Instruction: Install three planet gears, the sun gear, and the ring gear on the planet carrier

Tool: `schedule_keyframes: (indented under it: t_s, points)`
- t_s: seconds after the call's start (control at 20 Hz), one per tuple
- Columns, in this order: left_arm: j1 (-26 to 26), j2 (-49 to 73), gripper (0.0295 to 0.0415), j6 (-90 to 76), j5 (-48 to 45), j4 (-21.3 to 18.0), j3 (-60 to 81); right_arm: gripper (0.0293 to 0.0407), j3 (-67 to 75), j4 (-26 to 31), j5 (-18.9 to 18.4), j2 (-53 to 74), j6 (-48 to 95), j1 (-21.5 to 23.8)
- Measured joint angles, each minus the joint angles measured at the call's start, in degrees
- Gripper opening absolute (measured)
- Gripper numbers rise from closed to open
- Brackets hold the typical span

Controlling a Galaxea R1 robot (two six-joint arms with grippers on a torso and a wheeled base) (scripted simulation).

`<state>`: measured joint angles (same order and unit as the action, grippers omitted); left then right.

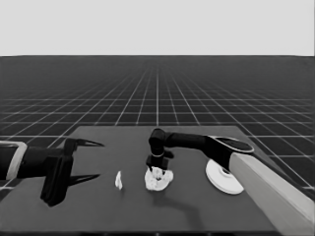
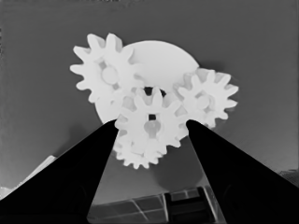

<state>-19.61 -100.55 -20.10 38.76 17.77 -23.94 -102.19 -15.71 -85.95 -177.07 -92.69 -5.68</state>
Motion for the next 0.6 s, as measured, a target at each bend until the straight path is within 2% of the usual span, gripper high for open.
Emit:
schedule_keyframes:
  t_s: [0.6]
  points:
    - [0.00,0.00,0.0385,0.00,0.00,0.00,0.00,0.0309,-0.02,0.01,-0.01,0.02,-7.20,-0.08]
